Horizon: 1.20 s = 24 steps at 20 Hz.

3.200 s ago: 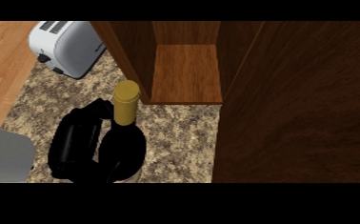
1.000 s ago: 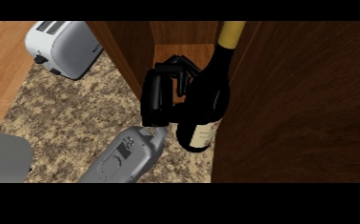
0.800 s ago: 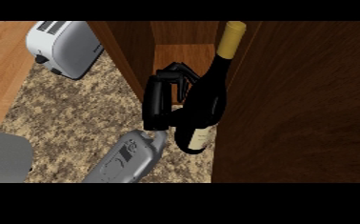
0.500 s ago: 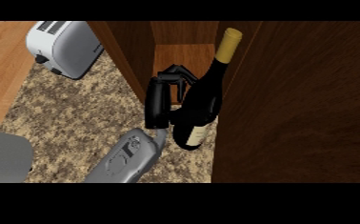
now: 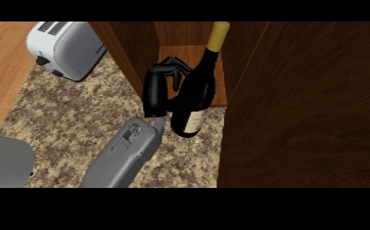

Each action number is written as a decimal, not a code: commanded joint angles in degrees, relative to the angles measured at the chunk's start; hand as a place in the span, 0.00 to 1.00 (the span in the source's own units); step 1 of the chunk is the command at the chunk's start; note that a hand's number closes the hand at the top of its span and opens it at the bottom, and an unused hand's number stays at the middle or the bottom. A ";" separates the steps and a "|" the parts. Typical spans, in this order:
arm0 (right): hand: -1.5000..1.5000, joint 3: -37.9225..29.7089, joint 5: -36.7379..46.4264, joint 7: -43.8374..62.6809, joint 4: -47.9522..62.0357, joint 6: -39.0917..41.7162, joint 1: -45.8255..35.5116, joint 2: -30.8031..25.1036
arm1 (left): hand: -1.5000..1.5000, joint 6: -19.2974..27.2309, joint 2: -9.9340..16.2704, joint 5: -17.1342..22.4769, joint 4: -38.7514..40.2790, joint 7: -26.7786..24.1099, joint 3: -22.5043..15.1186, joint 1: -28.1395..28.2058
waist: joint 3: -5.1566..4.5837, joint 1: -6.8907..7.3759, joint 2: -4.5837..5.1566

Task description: Pick up the wine, place it into the cabinet and close the cabinet

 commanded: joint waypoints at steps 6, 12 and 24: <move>0.00 -0.28 -2.99 3.94 -6.64 -1.52 -0.12 -0.03 | 1.00 -2.57 -0.05 2.29 6.68 0.43 4.47 -5.50 | -0.01 -0.01 -0.01; 0.00 -2.00 -5.55 3.26 -6.54 -0.08 0.99 -1.04 | 1.00 -5.83 -0.06 6.22 15.70 -0.79 7.19 -11.32 | 0.00 -0.64 0.13; 0.00 -2.31 -6.84 2.51 -4.46 0.35 0.38 -0.38 | 1.00 -6.58 -0.06 6.84 31.38 -6.06 12.86 -20.98 | 0.00 -1.47 0.40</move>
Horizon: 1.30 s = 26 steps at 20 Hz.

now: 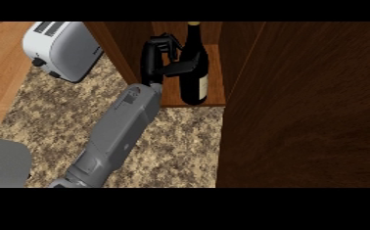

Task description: Pick up the wine, place it into the cabinet and close the cabinet

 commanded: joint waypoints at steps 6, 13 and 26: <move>0.00 2.40 -3.02 -1.97 -4.05 1.52 4.85 2.28 | 1.00 3.21 -0.04 -0.44 10.58 -8.12 3.48 -8.42 | 0.01 -1.02 0.23; 0.00 0.09 -5.26 -1.09 -2.13 1.52 1.55 0.94 | 1.00 -2.53 2.74 0.07 18.92 -12.27 8.36 -11.61 | -0.01 -0.87 0.47; 0.00 -0.10 -5.88 -2.33 -1.33 2.46 2.28 1.19 | 1.00 -5.12 -0.07 6.72 24.11 -13.72 14.90 -13.57 | -0.01 -1.55 0.72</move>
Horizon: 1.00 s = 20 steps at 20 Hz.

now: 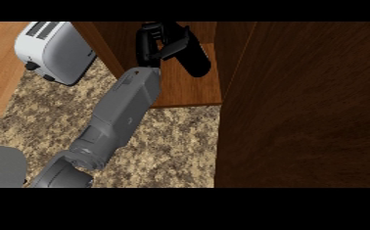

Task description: Pick up the wine, place it into the cabinet and close the cabinet

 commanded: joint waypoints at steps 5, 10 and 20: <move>0.00 3.39 0.74 0.07 -1.85 -1.02 0.50 1.38 | 1.00 -3.20 1.85 0.32 4.52 -3.35 2.23 0.92 | -0.25 0.25 0.51; 0.00 1.44 -2.42 1.07 -3.56 -0.04 0.63 0.43 | 1.00 -2.36 3.27 -0.70 6.60 -3.17 2.26 -1.20 | -0.22 -0.73 0.76; 0.00 2.39 -1.41 1.21 -3.09 -0.93 -0.56 1.18 | 0.00 2.20 1.48 -2.82 9.13 -5.55 1.92 0.42 | -0.26 -0.72 0.87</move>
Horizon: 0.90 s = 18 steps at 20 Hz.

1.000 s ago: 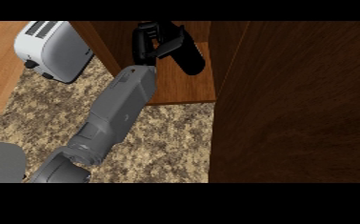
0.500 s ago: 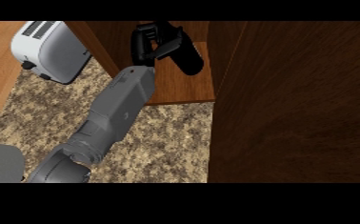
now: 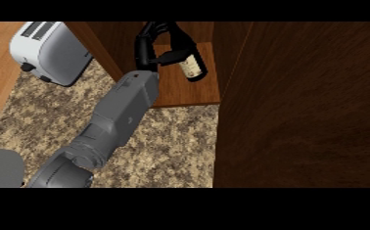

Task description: Pick up the wine, place it into the cabinet and close the cabinet

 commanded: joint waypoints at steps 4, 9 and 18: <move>0.00 4.11 0.90 -1.74 -2.48 -2.18 3.07 0.92 | 0.00 1.61 0.60 -2.34 2.74 -0.16 -1.15 1.92 | -0.23 0.23 0.23; 0.00 0.97 -0.86 0.04 -1.16 -0.91 -1.45 0.26 | 0.00 3.55 1.36 -2.50 2.57 -2.07 -0.55 2.08 | -0.28 -0.28 0.70; 0.00 1.07 -1.52 -0.20 -2.72 0.16 1.41 -0.20 | 0.00 0.01 0.39 -2.28 1.35 -5.91 0.81 5.02 | -0.26 -0.11 0.43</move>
